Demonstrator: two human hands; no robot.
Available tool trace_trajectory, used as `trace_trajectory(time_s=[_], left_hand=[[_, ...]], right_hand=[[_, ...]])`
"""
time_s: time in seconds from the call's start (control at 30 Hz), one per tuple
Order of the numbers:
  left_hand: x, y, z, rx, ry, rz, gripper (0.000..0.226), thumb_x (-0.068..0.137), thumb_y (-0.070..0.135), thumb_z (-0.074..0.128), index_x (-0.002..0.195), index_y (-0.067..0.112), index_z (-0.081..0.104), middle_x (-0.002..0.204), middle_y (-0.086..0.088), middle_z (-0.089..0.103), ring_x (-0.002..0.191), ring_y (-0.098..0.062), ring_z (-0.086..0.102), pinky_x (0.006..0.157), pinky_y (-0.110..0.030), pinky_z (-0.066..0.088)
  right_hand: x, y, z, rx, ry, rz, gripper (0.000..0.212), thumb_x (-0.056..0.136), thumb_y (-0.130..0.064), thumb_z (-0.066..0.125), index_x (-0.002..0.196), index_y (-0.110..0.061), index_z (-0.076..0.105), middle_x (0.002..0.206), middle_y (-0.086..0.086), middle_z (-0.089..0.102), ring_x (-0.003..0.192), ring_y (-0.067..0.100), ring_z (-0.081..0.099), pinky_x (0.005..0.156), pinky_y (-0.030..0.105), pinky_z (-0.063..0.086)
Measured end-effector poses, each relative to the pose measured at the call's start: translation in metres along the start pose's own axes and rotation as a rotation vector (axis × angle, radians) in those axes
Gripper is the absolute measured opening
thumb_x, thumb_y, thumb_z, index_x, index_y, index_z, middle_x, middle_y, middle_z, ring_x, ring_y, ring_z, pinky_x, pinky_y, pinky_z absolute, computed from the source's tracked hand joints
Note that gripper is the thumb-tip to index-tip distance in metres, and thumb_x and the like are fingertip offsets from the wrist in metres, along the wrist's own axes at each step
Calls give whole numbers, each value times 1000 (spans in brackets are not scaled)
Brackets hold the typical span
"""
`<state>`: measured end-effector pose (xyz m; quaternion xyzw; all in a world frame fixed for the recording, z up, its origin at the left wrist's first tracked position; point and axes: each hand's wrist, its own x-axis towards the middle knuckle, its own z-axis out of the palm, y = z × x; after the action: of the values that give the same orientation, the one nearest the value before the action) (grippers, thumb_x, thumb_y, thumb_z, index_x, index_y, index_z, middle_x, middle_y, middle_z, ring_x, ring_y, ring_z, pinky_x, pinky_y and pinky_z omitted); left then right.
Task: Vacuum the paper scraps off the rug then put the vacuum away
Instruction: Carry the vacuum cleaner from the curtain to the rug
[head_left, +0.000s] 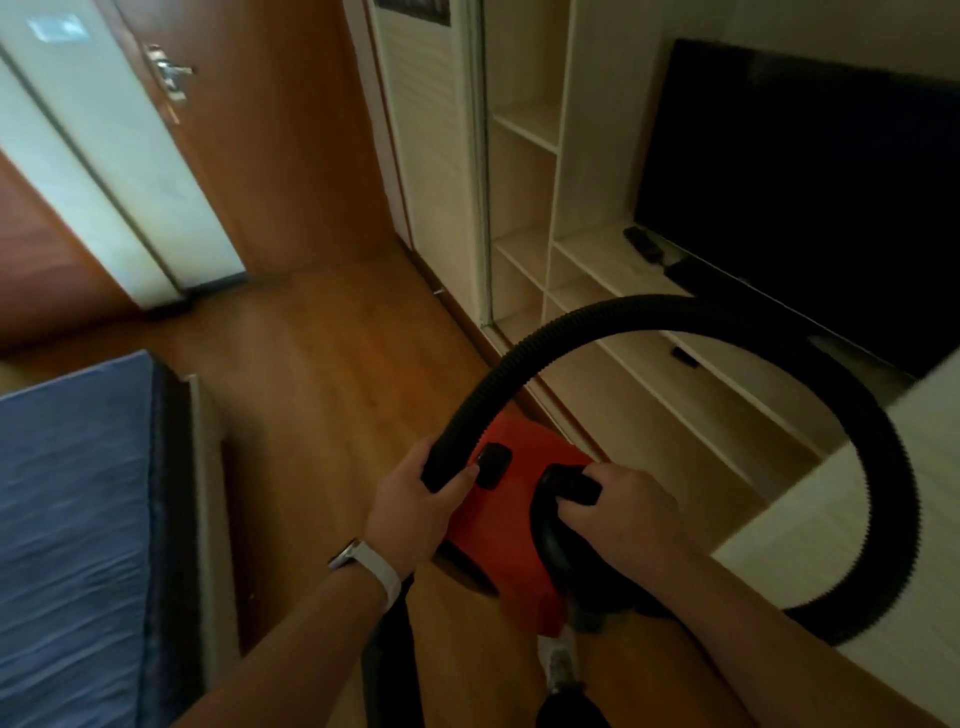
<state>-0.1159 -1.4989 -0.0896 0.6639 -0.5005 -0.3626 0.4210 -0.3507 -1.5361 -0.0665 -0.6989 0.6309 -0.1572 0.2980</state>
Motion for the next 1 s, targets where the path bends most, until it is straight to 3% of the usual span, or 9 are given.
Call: trace_trajectory(time_s=[0.2, 0.33, 0.5, 0.63, 0.77, 1.0], left_hand=[[101, 13, -4, 54, 152, -86, 23, 87, 53, 69, 107, 57, 59, 83, 15, 70, 66, -11, 68, 53, -31, 58], [145, 19, -15, 68, 256, -87, 32, 83, 59, 69, 113, 50, 61, 87, 16, 70, 72, -10, 68, 59, -39, 60], [191, 15, -49, 17, 414, -116, 27, 81, 57, 73, 105, 57, 61, 87, 16, 71, 74, -9, 69, 64, -42, 61], [230, -6, -79, 15, 469, -109, 29, 82, 55, 74, 108, 56, 61, 91, 20, 71, 79, -2, 69, 70, -39, 61], [287, -34, -121, -15, 497, -104, 32, 81, 57, 73, 109, 61, 59, 92, 21, 71, 78, -4, 70, 67, -38, 62], [395, -75, -210, -76, 450, -80, 32, 81, 61, 68, 112, 61, 58, 93, 21, 70, 78, -5, 69, 64, -37, 61]], right_hand=[[129, -18, -8, -61, -137, -178, 27, 82, -52, 61, 79, -25, 62, 66, -7, 63, 58, 6, 60, 55, 29, 53], [198, -41, -15, -60, -172, -259, 28, 82, -53, 63, 73, -26, 59, 64, -8, 62, 56, 5, 58, 48, 26, 48], [268, -85, -4, -65, -218, -331, 29, 78, -54, 61, 73, -25, 58, 64, -7, 62, 57, 7, 59, 51, 28, 50], [323, -123, 15, -50, -251, -355, 24, 81, -51, 66, 74, -29, 61, 66, -10, 62, 58, 2, 58, 50, 23, 47], [375, -165, 49, -32, -266, -348, 25, 73, -55, 63, 68, -31, 59, 65, -13, 62, 55, 4, 59, 51, 28, 53], [468, -263, 99, -135, -277, -362, 21, 75, -57, 62, 73, -37, 58, 66, -15, 62, 58, -1, 59, 48, 16, 41]])
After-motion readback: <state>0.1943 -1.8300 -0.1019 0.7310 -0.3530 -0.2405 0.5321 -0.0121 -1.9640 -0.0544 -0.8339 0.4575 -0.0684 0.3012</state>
